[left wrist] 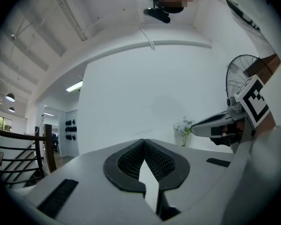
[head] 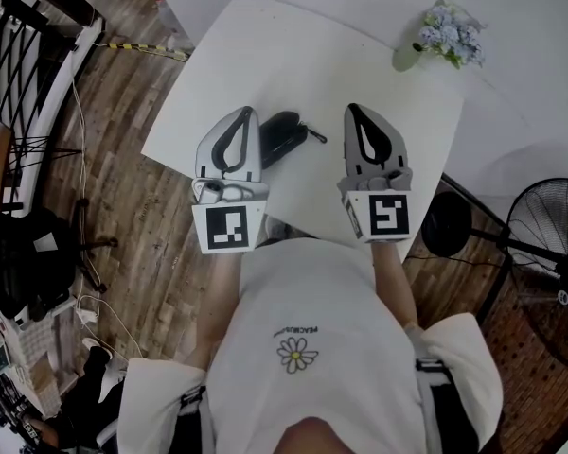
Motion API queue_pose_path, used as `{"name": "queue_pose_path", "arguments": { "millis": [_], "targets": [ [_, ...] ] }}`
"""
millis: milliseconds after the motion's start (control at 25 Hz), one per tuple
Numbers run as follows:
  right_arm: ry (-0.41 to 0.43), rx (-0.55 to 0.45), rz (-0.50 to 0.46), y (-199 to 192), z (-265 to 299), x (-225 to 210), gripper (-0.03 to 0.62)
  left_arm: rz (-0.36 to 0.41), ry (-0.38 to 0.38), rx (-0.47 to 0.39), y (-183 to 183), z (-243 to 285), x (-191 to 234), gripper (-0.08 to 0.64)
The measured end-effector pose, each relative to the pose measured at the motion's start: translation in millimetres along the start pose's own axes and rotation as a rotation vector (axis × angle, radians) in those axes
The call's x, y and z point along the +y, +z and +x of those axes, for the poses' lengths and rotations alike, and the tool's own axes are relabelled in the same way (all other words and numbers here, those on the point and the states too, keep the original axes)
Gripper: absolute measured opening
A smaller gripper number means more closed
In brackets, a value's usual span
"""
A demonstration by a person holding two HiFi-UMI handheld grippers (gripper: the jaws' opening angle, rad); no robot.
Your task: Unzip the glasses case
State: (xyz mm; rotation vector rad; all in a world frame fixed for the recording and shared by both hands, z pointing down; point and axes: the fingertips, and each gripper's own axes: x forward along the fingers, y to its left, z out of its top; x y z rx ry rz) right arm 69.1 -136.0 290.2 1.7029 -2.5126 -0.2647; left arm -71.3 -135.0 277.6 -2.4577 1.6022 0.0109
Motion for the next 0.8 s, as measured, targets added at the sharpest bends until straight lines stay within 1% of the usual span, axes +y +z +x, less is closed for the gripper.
{"name": "queue_pose_path", "arguments": {
  "millis": [240,640,800],
  "targets": [
    [-0.005,0.015,0.02,-2.5,-0.5,0.5,0.008,0.003,0.01,0.001,3.4,-0.8,1.7,0.015],
    [0.002,0.033,0.005,-5.4,-2.7,1.5,0.008,0.004,0.024,0.011,0.0,-4.8,4.6,0.015],
    [0.012,0.005,0.008,-1.7,0.5,3.8,0.008,0.0,0.03,0.011,-0.6,-4.1,5.6,0.015]
  ]
}}
